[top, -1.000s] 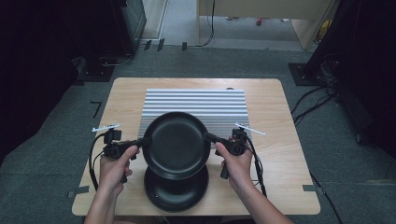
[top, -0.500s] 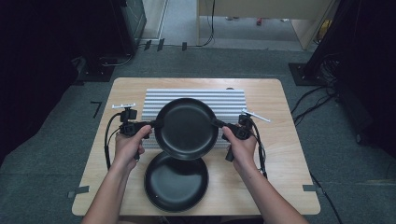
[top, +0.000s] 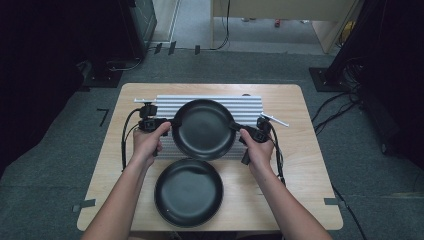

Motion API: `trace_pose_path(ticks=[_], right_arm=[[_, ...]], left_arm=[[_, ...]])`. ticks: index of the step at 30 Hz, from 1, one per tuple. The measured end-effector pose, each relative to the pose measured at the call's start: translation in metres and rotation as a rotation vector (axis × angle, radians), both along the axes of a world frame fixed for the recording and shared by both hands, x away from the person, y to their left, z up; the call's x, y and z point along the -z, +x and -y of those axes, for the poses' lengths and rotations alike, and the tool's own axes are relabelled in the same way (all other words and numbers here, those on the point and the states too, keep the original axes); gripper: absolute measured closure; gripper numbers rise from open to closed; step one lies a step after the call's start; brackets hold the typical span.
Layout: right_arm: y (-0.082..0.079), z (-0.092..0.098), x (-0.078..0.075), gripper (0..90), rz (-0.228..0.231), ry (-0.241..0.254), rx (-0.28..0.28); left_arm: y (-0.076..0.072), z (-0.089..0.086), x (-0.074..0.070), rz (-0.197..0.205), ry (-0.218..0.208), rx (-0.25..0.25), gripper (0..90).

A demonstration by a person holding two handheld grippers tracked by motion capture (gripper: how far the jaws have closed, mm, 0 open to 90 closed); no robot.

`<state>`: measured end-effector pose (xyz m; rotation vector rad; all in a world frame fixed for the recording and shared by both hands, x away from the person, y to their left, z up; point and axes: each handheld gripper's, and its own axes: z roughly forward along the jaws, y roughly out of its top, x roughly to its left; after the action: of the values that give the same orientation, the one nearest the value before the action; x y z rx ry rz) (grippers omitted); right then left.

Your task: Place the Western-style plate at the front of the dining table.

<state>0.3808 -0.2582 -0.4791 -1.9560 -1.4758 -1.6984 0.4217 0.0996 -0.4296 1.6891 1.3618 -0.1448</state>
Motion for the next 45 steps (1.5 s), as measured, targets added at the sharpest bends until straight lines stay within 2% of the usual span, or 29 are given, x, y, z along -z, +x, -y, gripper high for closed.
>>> trace_pose_path(ticks=[4, 11, 16, 20, 22, 26, 30, 36, 38, 42, 45], right_arm=[[0.008, 0.0, 0.01, 82.3, -0.027, -0.021, 0.026], [0.019, -0.003, 0.028, 82.3, -0.062, -0.034, 0.067], [0.025, -0.003, 0.037, 82.0, -0.052, -0.025, 0.127], [0.03, -0.004, 0.039, 82.2, -0.06, -0.046, 0.154], [0.032, -0.005, 0.039, 82.2, -0.057, -0.073, 0.161], [0.037, -0.005, 0.044, 82.1, -0.069, -0.08, 0.176], [0.04, -0.002, 0.048, 81.6, -0.082, -0.045, 0.187], [0.044, -0.002, 0.046, 80.6, -0.057, -0.023, 0.253], [0.045, -0.002, 0.046, 80.2, -0.053, -0.013, 0.271], [0.049, -0.004, 0.048, 79.3, -0.046, -0.065, 0.279], [0.051, -0.004, 0.049, 78.1, -0.035, -0.073, 0.291]], left_arm=[[0.013, 0.004, 0.013, -0.033, 0.008, -0.016, 80.9], [0.029, 0.006, 0.033, -0.069, -0.026, -0.051, 81.6], [0.036, 0.007, 0.049, -0.106, -0.073, -0.081, 82.1], [0.04, 0.009, 0.06, -0.141, -0.075, -0.108, 81.2], [0.042, 0.011, 0.063, -0.148, -0.069, -0.119, 80.6], [0.045, 0.015, 0.068, -0.159, -0.05, -0.137, 79.8], [0.046, 0.017, 0.071, -0.167, -0.054, -0.145, 79.3], [0.05, 0.022, 0.074, -0.175, -0.063, -0.161, 78.3], [0.052, 0.024, 0.075, -0.191, -0.048, -0.168, 77.4], [0.052, 0.029, 0.077, -0.188, -0.024, -0.173, 76.3], [0.052, 0.031, 0.077, -0.182, -0.017, -0.17, 75.3]])
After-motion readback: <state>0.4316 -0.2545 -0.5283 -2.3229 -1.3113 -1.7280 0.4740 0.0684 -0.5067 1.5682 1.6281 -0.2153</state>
